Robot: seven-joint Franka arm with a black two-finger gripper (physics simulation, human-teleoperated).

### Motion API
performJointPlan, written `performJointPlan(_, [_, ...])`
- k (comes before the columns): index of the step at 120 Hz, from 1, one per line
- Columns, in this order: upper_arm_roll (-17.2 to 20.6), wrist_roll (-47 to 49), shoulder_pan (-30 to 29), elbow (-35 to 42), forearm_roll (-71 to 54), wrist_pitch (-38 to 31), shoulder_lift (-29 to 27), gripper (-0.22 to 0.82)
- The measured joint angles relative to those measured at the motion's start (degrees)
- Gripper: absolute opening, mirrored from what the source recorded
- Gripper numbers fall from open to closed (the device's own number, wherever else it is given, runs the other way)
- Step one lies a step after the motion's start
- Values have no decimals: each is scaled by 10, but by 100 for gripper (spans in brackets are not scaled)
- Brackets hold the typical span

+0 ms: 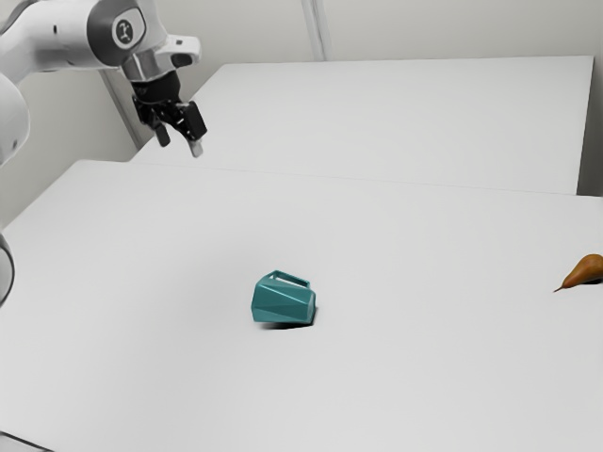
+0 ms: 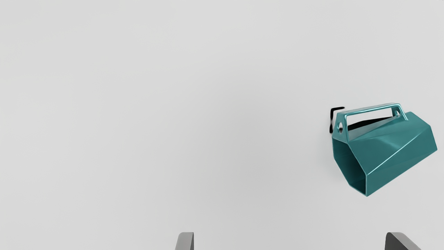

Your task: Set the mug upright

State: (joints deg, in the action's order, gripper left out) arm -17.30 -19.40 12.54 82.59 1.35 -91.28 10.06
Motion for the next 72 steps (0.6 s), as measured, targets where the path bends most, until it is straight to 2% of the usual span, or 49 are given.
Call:
performJointPlan(17, [-4, 10, -1, 4, 1, -8, -5, 60])
performJointPlan(23, [-5, 14, 1, 27, 2, -18, -16, 60])
performJointPlan(39, [-10, 27, 3, 185, 29, -103, -104, 60])
performJointPlan(54, [-26, 38, -5, 307, 124, -209, -128, 60])
performJointPlan(72, [-38, 31, -5, 403, 271, -304, -153, 60])
